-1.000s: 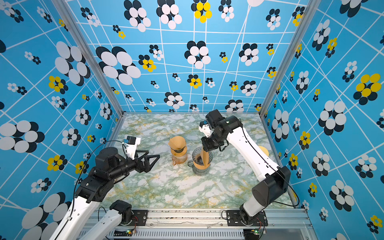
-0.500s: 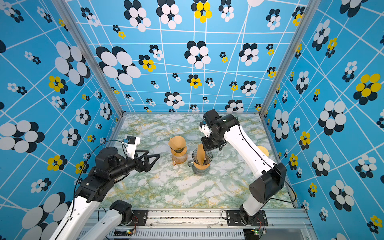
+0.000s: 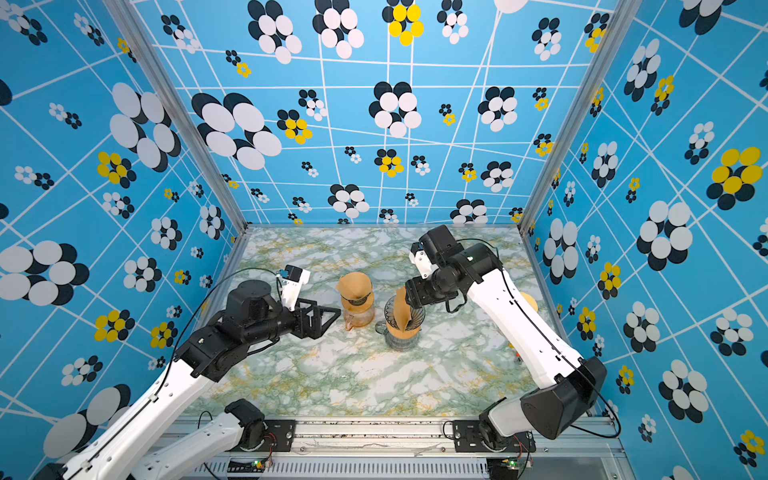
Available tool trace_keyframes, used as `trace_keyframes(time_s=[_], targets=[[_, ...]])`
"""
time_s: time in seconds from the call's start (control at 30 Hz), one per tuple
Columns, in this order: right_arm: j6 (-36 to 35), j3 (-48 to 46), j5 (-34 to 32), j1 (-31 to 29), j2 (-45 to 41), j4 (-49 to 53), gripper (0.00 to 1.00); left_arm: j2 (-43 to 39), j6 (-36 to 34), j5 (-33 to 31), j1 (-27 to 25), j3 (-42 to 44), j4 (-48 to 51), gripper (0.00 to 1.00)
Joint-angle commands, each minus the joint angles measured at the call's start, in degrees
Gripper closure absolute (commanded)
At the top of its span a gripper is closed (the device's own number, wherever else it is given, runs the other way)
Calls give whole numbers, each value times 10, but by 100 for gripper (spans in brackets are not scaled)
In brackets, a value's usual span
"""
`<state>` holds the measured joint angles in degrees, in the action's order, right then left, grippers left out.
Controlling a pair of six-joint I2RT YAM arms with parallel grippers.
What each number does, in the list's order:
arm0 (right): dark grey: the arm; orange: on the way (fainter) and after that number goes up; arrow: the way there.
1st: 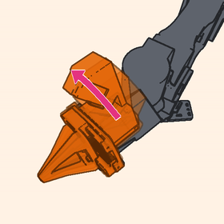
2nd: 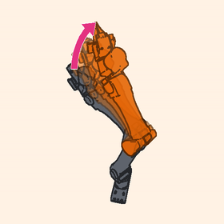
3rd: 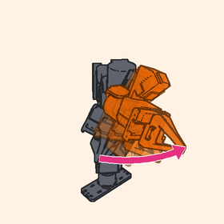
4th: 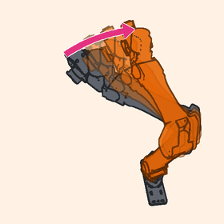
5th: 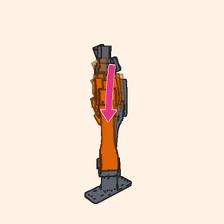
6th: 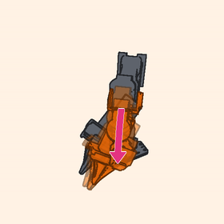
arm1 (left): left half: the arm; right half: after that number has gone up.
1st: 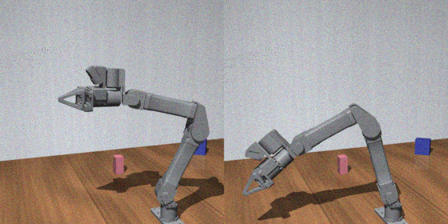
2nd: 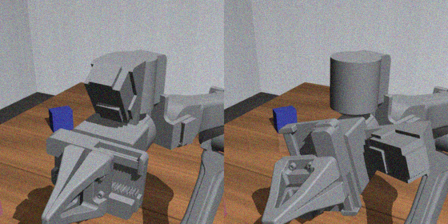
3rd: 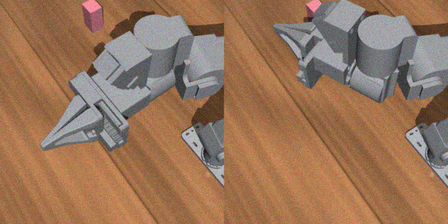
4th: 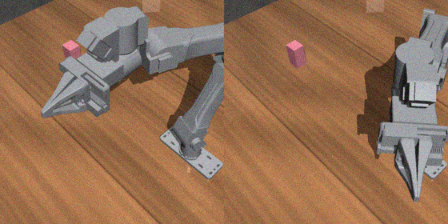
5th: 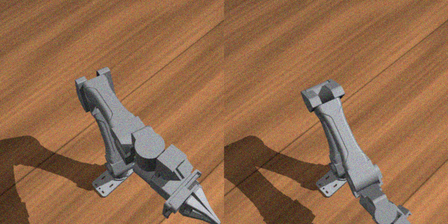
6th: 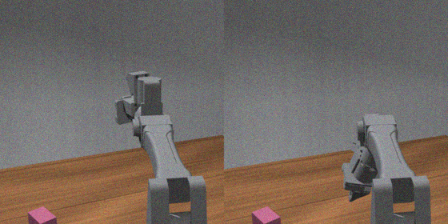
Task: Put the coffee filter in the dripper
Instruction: 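Hold the filter in the dripper with the right while the left reaches in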
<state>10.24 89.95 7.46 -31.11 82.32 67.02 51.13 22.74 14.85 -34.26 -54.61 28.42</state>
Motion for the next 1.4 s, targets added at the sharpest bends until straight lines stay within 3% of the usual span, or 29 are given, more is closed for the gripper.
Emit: trace_keyframes(time_s=[0.0,0.23,0.53,0.97,1.37], targets=[[14,-24,-3,-5,-9,-27,20,49,21,-91,-51,-58,43,1],[18,-47,-35,-5,-12,-36,6,199,105,-143,-122,-164,93,1],[21,-55,-44,-5,-5,-49,5,328,138,-140,-137,-264,137,1],[22,-72,-55,-5,4,-66,5,422,138,-76,-140,-316,114,1],[30,-94,-62,-5,7,-84,6,458,134,-79,-138,-335,127,1]])
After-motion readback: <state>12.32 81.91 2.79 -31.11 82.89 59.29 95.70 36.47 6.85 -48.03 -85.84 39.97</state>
